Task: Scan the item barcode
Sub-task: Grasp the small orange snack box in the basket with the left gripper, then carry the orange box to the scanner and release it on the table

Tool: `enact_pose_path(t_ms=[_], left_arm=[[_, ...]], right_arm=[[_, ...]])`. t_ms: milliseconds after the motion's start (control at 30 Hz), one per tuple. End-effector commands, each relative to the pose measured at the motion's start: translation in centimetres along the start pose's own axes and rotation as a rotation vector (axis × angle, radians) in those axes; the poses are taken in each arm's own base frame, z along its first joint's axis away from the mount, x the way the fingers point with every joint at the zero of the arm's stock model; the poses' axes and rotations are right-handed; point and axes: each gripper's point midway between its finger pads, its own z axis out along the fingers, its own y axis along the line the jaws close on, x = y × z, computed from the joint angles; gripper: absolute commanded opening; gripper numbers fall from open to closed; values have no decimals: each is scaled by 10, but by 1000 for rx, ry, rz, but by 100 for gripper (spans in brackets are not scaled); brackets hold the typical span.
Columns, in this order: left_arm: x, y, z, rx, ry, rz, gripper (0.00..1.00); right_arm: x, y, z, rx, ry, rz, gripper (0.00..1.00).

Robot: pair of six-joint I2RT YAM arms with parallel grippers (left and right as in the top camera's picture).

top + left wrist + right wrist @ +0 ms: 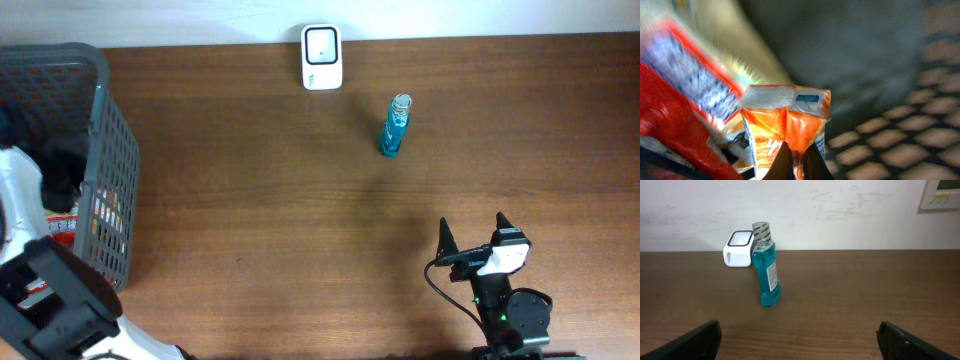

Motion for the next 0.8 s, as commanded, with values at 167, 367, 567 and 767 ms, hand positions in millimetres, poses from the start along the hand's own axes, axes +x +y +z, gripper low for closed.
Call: enact_pose_path(t_ms=[167, 367, 567, 767], left_arm=[[-21, -58, -207, 414, -372, 101, 0], [78, -121, -263, 634, -333, 383, 0], [202, -204, -235, 666, -244, 802, 0], [309, -257, -141, 539, -124, 1029, 0]], right_arm=[[3, 0, 0, 2, 6, 3, 98], [3, 0, 0, 2, 6, 3, 98], [3, 0, 0, 2, 6, 3, 98], [3, 0, 0, 2, 6, 3, 98]])
